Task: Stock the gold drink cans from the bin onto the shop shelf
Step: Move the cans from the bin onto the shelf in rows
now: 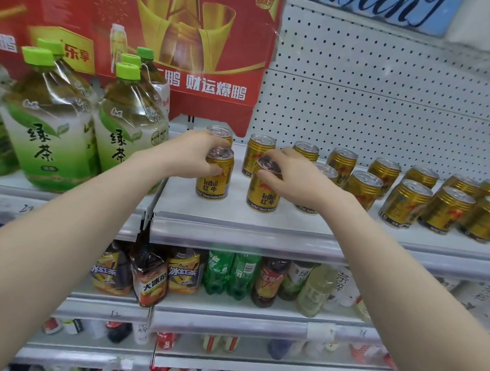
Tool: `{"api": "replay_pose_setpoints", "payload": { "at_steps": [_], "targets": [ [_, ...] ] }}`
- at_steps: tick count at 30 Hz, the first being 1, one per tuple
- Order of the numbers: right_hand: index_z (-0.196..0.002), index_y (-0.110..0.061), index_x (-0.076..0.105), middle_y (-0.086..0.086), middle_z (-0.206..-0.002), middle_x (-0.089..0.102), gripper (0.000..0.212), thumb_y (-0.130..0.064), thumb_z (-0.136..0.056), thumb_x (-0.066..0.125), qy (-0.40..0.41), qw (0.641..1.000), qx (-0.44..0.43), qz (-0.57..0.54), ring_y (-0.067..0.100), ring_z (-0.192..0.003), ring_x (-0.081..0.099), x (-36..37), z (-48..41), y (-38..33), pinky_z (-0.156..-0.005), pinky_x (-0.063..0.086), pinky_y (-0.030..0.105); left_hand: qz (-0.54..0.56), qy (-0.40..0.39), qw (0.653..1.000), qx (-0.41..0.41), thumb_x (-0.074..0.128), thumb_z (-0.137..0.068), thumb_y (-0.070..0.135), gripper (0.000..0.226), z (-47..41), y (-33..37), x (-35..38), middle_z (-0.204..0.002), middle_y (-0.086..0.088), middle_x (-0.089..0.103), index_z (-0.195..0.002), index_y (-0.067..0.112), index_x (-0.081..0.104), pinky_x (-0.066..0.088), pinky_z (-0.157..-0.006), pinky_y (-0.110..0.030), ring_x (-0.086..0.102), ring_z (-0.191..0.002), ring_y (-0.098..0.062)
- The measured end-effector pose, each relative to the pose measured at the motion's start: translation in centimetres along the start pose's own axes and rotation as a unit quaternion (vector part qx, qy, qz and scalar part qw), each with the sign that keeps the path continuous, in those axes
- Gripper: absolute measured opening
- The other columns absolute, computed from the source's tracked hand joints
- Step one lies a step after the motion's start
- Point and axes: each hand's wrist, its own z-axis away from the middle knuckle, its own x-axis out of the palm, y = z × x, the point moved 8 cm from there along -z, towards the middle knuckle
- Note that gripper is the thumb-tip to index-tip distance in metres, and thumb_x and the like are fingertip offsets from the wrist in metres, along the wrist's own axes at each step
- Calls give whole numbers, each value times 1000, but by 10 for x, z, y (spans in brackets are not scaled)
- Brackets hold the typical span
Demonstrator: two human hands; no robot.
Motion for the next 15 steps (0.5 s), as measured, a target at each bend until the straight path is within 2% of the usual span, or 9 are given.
{"api": "replay_pose_setpoints", "payload": {
  "at_steps": [3, 8, 11, 15],
  "targets": [
    [-138, -18, 45, 5, -123, 51, 51, -47, -96, 43, 5, 1000, -10, 20, 23, -114, 50, 2, 1, -1, -86, 39, 29, -33, 5, 999, 13, 64, -86, 33, 64, 2, 4, 0, -142, -6, 44, -144, 21, 39, 44, -96, -36, 48, -124, -26],
    [-148, -12, 32, 11, -144, 42, 61, -47, -98, 41, 60, 992, -59, 97, 30, -131, 40, -10, 19, -11, -107, 35, 40, -128, 95, 985, 62, 59, -90, 36, 61, 32, 25, -11, -147, -6, 39, -144, 18, 37, 38, -103, -40, 41, -129, -28],
    [-146, -7, 36, 14, -141, 45, 60, -42, -99, 44, 99, 974, -130, 157, 33, -125, 45, -15, 44, -29, -104, 38, 41, -160, 155, 970, 96, 57, -91, 35, 55, 69, 41, -19, -140, -8, 48, -140, 16, 44, 44, -101, -44, 42, -128, -28],
    [-142, -4, 42, 16, -134, 52, 58, -43, -99, 40, 106, 960, -192, 171, 33, -117, 50, -5, 91, -50, -98, 43, 41, -188, 184, 959, 105, 62, -88, 30, 46, 131, 57, -12, -122, -13, 60, -128, 8, 57, 48, -92, -43, 54, -112, -33]
  ]
}}
